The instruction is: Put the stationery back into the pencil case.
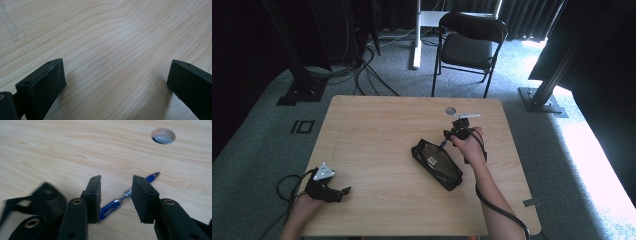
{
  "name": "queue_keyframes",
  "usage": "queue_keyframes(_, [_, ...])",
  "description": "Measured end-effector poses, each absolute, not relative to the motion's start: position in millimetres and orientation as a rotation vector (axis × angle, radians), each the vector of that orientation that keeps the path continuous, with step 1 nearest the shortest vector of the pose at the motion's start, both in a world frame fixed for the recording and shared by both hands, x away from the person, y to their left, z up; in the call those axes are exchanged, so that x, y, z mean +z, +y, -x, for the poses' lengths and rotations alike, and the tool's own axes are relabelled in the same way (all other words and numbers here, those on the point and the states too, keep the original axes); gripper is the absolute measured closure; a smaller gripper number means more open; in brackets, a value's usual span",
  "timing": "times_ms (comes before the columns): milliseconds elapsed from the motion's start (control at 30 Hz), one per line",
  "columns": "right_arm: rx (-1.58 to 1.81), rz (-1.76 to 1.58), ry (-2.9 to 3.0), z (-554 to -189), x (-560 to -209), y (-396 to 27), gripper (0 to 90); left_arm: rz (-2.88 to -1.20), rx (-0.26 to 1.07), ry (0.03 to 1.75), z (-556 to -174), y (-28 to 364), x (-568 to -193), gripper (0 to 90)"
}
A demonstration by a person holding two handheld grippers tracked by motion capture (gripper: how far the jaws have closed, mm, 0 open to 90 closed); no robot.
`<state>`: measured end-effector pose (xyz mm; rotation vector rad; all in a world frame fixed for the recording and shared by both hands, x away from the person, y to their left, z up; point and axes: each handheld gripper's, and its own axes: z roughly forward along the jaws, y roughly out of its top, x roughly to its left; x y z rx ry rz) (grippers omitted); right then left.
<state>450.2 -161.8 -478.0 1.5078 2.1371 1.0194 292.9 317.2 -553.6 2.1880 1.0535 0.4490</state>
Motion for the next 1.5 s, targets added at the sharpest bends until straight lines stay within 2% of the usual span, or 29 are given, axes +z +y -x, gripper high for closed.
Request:
queue_keyframes(267, [0.988, -1.616, 2.075, -470, -505, -162, 54.6, -2.188, 0.449, 1.054, -293, 317, -554, 2.1])
queue_keyframes(633, [0.911, -1.678, 2.107, -484, -527, -155, 56.3, -2.188, 0.449, 1.053, -293, 317, -554, 2.1])
queue_keyframes(933, [0.830, -1.603, 2.181, -486, -533, -147, 65.3, -2.188, 0.449, 1.054, -293, 317, -554, 2.1])
queue_keyframes(1133, [0.798, -1.563, 2.194, -486, -533, -146, 78.7, -2.188, 0.449, 1.053, -293, 317, -554, 2.1])
queue_keyframes(1500, [0.832, -1.558, 2.196, -480, -519, -158, 79.3, -2.188, 0.449, 1.053, -293, 317, -554, 2.1])
